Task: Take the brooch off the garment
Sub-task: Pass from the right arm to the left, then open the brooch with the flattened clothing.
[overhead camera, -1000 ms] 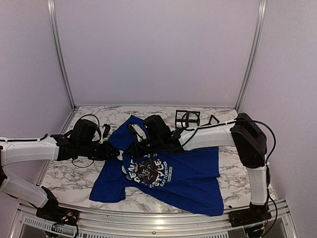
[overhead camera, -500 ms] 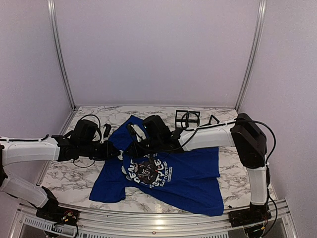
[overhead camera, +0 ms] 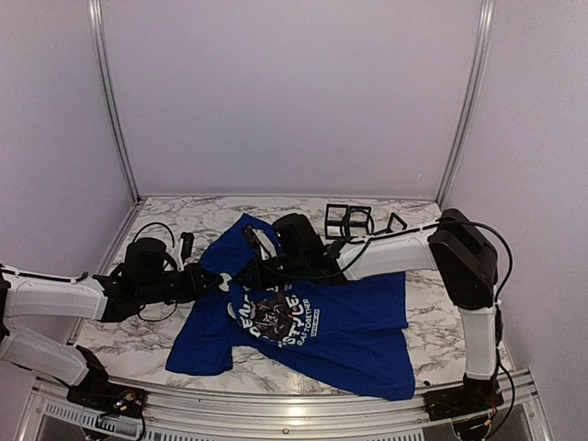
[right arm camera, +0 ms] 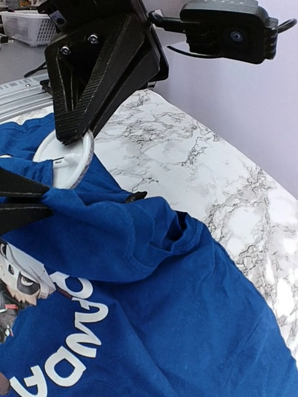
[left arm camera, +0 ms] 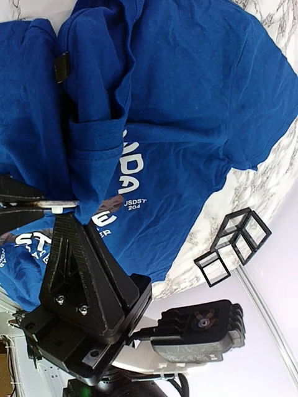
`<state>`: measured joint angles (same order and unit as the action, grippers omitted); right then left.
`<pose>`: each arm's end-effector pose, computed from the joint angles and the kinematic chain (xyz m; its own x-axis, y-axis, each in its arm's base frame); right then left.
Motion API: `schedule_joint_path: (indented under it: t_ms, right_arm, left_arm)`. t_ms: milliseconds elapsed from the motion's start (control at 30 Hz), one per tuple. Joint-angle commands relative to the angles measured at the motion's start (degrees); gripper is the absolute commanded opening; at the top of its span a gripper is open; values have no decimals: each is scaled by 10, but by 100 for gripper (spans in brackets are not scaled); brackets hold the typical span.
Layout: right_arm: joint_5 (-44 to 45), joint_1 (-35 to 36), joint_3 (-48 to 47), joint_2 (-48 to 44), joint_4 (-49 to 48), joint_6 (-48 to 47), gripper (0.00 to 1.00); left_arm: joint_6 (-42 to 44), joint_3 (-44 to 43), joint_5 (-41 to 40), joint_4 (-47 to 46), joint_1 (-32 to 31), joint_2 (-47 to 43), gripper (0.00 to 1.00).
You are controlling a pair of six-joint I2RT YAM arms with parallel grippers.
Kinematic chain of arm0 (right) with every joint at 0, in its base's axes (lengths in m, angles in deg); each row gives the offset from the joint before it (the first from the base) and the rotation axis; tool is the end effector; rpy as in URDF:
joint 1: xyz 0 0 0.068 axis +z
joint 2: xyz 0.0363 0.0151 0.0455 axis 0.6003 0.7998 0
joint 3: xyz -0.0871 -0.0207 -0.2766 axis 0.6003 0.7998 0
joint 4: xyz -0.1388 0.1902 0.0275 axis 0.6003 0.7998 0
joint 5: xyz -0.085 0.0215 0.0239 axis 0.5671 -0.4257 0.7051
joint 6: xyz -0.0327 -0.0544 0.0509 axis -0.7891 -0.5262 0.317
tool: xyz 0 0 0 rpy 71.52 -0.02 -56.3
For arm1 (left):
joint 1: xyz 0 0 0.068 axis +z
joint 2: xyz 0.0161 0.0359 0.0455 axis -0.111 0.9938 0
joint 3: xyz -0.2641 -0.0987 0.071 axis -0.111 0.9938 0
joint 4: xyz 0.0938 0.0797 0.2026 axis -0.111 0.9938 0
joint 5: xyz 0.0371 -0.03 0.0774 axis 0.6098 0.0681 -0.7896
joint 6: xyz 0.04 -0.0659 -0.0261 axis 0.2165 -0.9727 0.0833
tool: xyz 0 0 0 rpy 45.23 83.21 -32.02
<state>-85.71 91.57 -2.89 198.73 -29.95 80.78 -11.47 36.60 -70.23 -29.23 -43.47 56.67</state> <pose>0.2624 0.4164 0.1973 -0.7611 -0.2076 -0.6146 -0.6313 0.4550 0.6280 0.1937 -0.1648 0.2044 -0.7674 -0.2752 -0.5791 0.2836 0.6644 -0.6915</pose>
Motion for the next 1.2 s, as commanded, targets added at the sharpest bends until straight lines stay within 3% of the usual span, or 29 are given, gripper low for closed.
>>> schedule_joint_path:
  t_ms: [0, 100, 400, 800, 1167]
  right_arm:
    - [-8, -15, 27, -27, -31, 27, 0]
    - [-22, -18, 35, -31, -48, 32, 2]
    - [-62, -38, 93, -46, -153, 93, 31]
    - [-83, -47, 145, -66, -255, 140, 51]
    - [-128, -48, 136, -24, -334, 200, 54]
  left_arm:
    - [-13, 15, -14, -91, 2, -27, 0]
    - [-15, 28, -25, -114, 2, -28, 0]
    - [-54, 46, -19, -201, 2, 8, 0]
    - [-60, 41, 11, -252, 2, 48, 0]
    - [-75, 49, 29, -293, 2, 58, 0]
